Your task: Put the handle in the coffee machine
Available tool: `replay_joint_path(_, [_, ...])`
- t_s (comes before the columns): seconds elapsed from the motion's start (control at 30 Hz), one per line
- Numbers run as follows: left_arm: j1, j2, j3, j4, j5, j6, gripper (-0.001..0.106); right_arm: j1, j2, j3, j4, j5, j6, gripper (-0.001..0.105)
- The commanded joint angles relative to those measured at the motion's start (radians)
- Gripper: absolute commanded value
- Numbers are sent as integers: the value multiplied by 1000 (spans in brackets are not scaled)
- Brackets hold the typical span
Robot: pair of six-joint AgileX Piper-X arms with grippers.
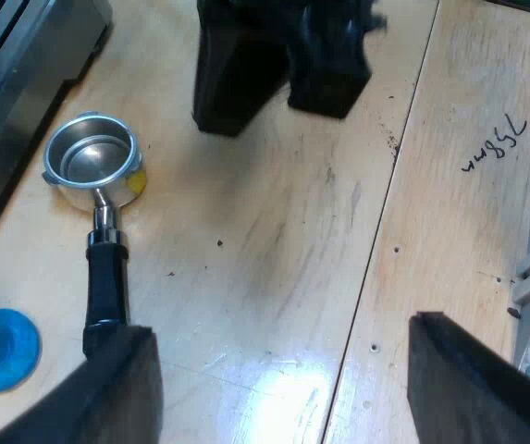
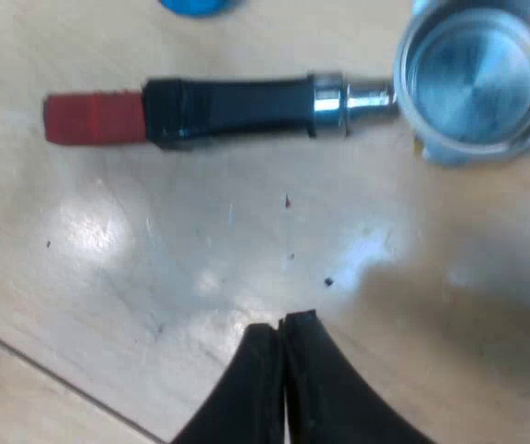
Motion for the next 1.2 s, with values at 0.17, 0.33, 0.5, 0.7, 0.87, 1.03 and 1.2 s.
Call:
replay_joint_path(0.17, [-5, 3, -6, 1, -11, -5, 59, 1, -58, -19, 12, 71, -80, 63])
replay_joint_path(0.33, [-5, 3, -6, 1, -11, -5, 59, -2, -59, -39, 17, 80, -146, 91])
replay_joint_path(0.5, [-5, 3, -6, 1, -11, -5, 59, -15, -42, -39, 20, 94, -181, 92])
replay_joint_path(0.7, [-5, 3, -6, 1, -11, -5, 59, -52, -3, -39, 25, 114, -199, 92])
replay_joint_path(0.87, [-5, 3, -6, 1, -11, -5, 59, -105, 16, -38, 13, 108, -203, 92])
replay_joint_path(1.03, [-5, 3, -6, 1, -11, -5, 59, -130, 34, -38, 0, 91, -254, 92])
replay_joint_path(1.2, [-5, 3, -6, 1, -11, -5, 59, -130, 65, -38, -23, 89, -269, 92])
